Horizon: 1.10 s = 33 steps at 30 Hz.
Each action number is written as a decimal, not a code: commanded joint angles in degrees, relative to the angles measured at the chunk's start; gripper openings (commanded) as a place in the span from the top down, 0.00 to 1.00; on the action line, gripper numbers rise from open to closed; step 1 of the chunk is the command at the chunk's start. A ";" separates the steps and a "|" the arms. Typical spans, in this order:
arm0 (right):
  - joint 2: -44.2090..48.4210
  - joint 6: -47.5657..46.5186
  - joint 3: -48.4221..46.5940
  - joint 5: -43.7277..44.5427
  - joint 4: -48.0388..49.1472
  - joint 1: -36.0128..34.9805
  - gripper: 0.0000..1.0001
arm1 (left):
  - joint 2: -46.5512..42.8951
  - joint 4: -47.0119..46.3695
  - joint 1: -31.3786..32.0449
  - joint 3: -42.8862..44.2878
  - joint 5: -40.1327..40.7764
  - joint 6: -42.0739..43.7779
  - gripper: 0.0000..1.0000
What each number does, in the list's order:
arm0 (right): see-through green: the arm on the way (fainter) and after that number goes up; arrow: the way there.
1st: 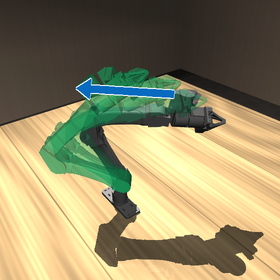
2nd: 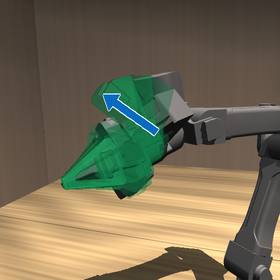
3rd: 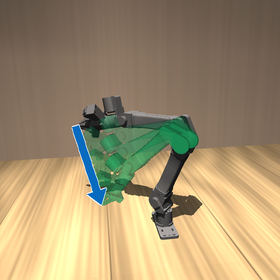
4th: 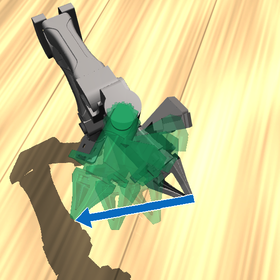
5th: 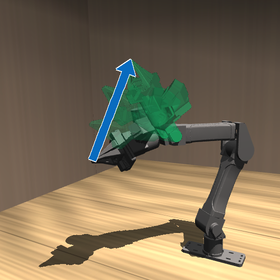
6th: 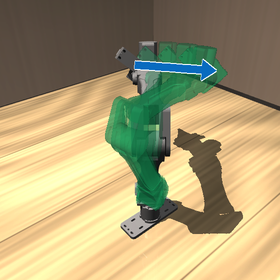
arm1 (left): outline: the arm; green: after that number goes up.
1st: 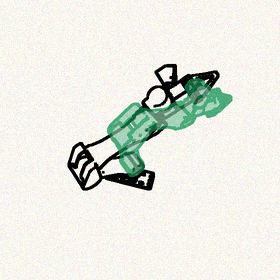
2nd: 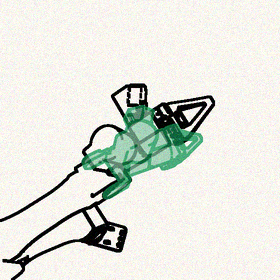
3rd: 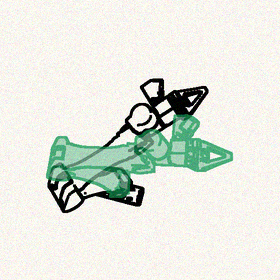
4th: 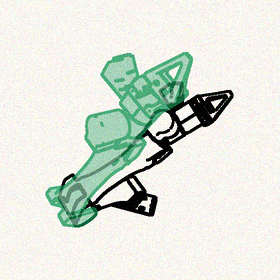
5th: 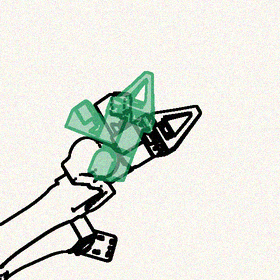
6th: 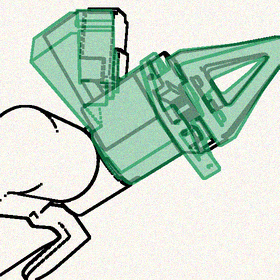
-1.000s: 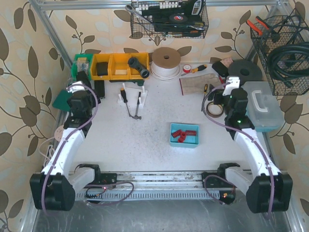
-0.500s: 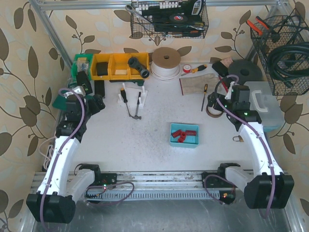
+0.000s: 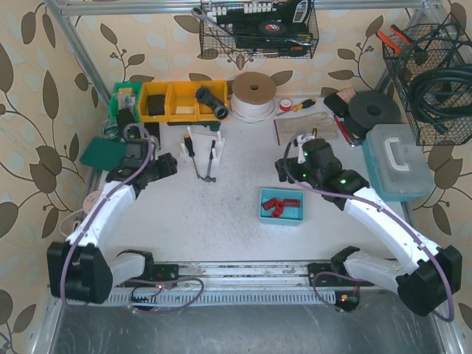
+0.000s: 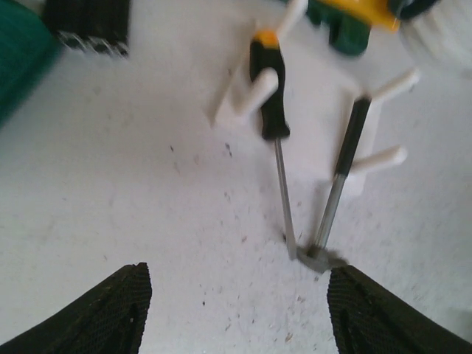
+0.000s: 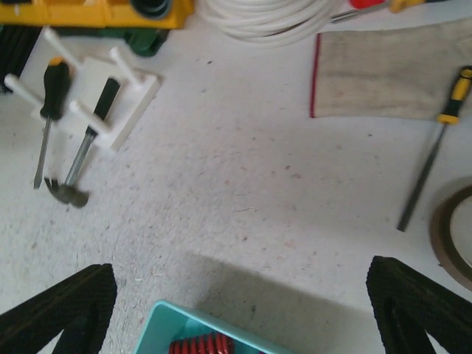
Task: Install the large spring
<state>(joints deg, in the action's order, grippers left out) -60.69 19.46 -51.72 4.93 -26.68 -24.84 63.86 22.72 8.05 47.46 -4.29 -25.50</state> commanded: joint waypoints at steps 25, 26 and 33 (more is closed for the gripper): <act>0.88 -11.79 15.69 23.04 27.25 -19.54 0.14 | 35.01 0.49 14.45 18.71 12.73 1.98 0.61; 0.64 -11.70 15.62 22.76 27.36 -19.57 0.14 | 35.50 0.26 14.52 18.86 12.51 1.63 0.61; 0.01 -11.44 15.46 22.99 27.24 -19.55 0.14 | 38.77 -1.29 14.62 20.81 11.15 0.99 0.62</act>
<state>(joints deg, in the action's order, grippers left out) -60.51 8.21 -36.88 26.61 -0.62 -44.03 101.69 22.90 22.20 64.62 8.03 -23.03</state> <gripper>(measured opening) 0.856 0.381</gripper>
